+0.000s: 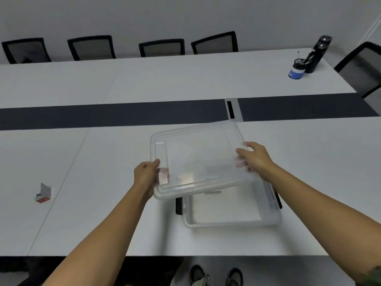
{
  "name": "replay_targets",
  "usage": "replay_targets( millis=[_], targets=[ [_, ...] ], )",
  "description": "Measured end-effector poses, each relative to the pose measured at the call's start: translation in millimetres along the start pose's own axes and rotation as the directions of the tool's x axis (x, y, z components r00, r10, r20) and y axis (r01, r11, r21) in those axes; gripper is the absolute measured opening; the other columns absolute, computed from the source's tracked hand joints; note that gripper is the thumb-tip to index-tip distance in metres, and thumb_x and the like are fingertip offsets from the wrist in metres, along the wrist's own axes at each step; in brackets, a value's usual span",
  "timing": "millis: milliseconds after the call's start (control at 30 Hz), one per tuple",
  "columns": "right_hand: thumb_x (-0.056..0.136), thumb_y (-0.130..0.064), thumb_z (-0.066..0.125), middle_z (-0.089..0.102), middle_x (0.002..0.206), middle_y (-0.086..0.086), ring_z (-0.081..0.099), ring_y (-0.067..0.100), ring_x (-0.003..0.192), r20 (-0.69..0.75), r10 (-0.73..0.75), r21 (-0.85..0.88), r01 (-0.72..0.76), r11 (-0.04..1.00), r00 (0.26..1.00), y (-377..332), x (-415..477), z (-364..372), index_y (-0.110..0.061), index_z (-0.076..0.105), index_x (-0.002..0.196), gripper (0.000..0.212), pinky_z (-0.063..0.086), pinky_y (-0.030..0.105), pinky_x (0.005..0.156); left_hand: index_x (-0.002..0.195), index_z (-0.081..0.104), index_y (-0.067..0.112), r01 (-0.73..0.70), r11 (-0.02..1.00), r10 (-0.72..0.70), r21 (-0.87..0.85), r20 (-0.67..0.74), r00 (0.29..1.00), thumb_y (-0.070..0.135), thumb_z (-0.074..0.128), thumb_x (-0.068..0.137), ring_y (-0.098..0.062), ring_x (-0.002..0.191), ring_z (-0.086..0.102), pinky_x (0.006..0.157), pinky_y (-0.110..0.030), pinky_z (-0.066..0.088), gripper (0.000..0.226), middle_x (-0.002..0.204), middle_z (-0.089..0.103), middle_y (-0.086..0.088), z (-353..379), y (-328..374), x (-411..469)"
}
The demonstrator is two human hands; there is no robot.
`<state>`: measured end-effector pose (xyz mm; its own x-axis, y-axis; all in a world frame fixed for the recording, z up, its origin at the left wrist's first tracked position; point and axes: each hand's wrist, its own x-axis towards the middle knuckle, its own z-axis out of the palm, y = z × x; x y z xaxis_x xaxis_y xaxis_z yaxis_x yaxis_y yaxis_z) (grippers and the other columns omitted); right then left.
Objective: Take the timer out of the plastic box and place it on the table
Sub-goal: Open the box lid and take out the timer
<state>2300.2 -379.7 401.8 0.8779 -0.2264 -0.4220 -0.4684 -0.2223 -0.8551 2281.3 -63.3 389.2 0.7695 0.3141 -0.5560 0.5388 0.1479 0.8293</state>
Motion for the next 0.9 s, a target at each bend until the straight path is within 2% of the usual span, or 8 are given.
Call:
replay_targets(
  millis=[133, 200, 300, 400, 533, 700, 833, 900],
  targets=[
    [0.096, -0.017, 0.057, 0.069, 0.085, 0.008, 0.069, 0.022, 0.065, 0.003, 0.049, 0.065, -0.049, 0.997, 0.999, -27, 22, 28, -0.008, 0.048, 0.134, 0.04, 0.039, 0.026, 0.047, 0.116, 0.053, 0.004, 0.042, 0.982, -0.034, -0.184, 0.047, 0.998, 0.024, 0.044, 0.1, -0.03, 0.083, 0.068, 0.074, -0.037, 0.056, 0.028, 0.098, 0.069, -0.017, -20, 24, 4],
    [0.096, -0.014, 0.056, 0.068, 0.087, 0.009, 0.069, 0.02, 0.066, -0.027, 0.083, 0.097, -0.08, 0.992, 0.996, -34, 38, 36, -0.006, 0.047, 0.134, 0.04, 0.041, 0.026, 0.048, 0.116, 0.056, 0.006, 0.033, 0.988, -0.03, -0.151, 0.018, 0.999, 0.027, 0.042, 0.1, -0.028, 0.076, 0.066, 0.069, -0.037, 0.055, 0.03, 0.097, 0.068, -0.015, -22, 25, 10],
    [0.096, -0.012, 0.055, 0.068, 0.088, 0.011, 0.068, 0.02, 0.063, -0.105, 0.129, 0.139, -0.114, 0.984, 0.986, -38, 66, 41, -0.003, 0.048, 0.134, 0.039, 0.045, 0.027, 0.049, 0.111, 0.057, 0.008, 0.054, 0.997, -0.054, 0.047, -0.005, 0.999, 0.028, 0.045, 0.098, -0.029, 0.073, 0.063, 0.066, -0.036, 0.054, 0.027, 0.096, 0.064, -0.015, -13, 12, 20],
    [0.095, -0.009, 0.055, 0.066, 0.08, 0.01, 0.067, 0.02, 0.059, -0.16, 0.177, 0.137, -0.156, 0.978, 0.971, -34, 100, 40, -0.002, 0.047, 0.135, 0.041, 0.046, 0.025, 0.048, 0.108, 0.058, 0.009, 0.038, 0.957, -0.06, 0.287, 0.067, 0.996, 0.028, 0.052, 0.094, -0.029, 0.084, 0.063, 0.076, -0.038, 0.051, 0.024, 0.105, 0.063, -0.014, 9, -7, 35],
    [0.095, -0.011, 0.055, 0.068, 0.091, 0.015, 0.067, 0.02, 0.059, -0.181, 0.207, 0.078, -0.196, 0.978, 0.962, -18, 145, 36, -0.004, 0.047, 0.136, 0.042, 0.043, 0.025, 0.044, 0.123, 0.058, 0.013, -0.062, 0.836, -0.008, 0.545, 0.125, 0.992, 0.033, 0.057, 0.09, -0.028, 0.109, 0.06, 0.093, -0.037, 0.047, 0.039, 0.121, 0.061, -0.01, 41, -20, 54],
    [0.093, -0.015, 0.056, 0.07, 0.094, 0.015, 0.068, 0.023, 0.062, -0.163, 0.233, -0.085, -0.249, 0.965, 0.959, 16, 193, 33, -0.008, 0.044, 0.138, 0.047, 0.047, 0.03, 0.048, 0.109, 0.064, 0.018, -0.157, 0.72, 0.02, 0.676, 0.206, 0.978, 0.032, 0.057, 0.09, -0.019, 0.072, 0.063, 0.073, -0.034, 0.053, 0.025, 0.085, 0.067, -0.002, 76, -34, 67],
    [0.085, -0.019, 0.063, 0.068, 0.104, 0.017, 0.067, 0.036, 0.088, -0.131, 0.192, -0.442, -0.231, 0.867, 0.973, 45, 215, 30, -0.005, 0.054, 0.122, 0.04, 0.057, 0.042, 0.079, 0.085, 0.065, 0.019, -0.199, 0.668, 0.09, 0.717, 0.188, 0.978, 0.027, 0.058, 0.089, -0.017, 0.064, 0.055, 0.068, -0.031, 0.047, 0.012, 0.069, 0.061, 0.005, 84, -43, 74],
    [0.083, -0.017, 0.065, 0.065, 0.099, 0.016, 0.065, 0.037, 0.09, -0.093, 0.207, -0.556, -0.223, 0.801, 0.974, 54, 219, 29, -0.002, 0.059, 0.107, 0.028, 0.056, 0.04, 0.078, 0.085, 0.066, 0.018, -0.208, 0.671, 0.107, 0.712, 0.185, 0.977, 0.027, 0.058, 0.089, -0.015, 0.063, 0.053, 0.067, -0.032, 0.047, 0.013, 0.072, 0.064, -0.001, 84, -47, 76]
  ],
)
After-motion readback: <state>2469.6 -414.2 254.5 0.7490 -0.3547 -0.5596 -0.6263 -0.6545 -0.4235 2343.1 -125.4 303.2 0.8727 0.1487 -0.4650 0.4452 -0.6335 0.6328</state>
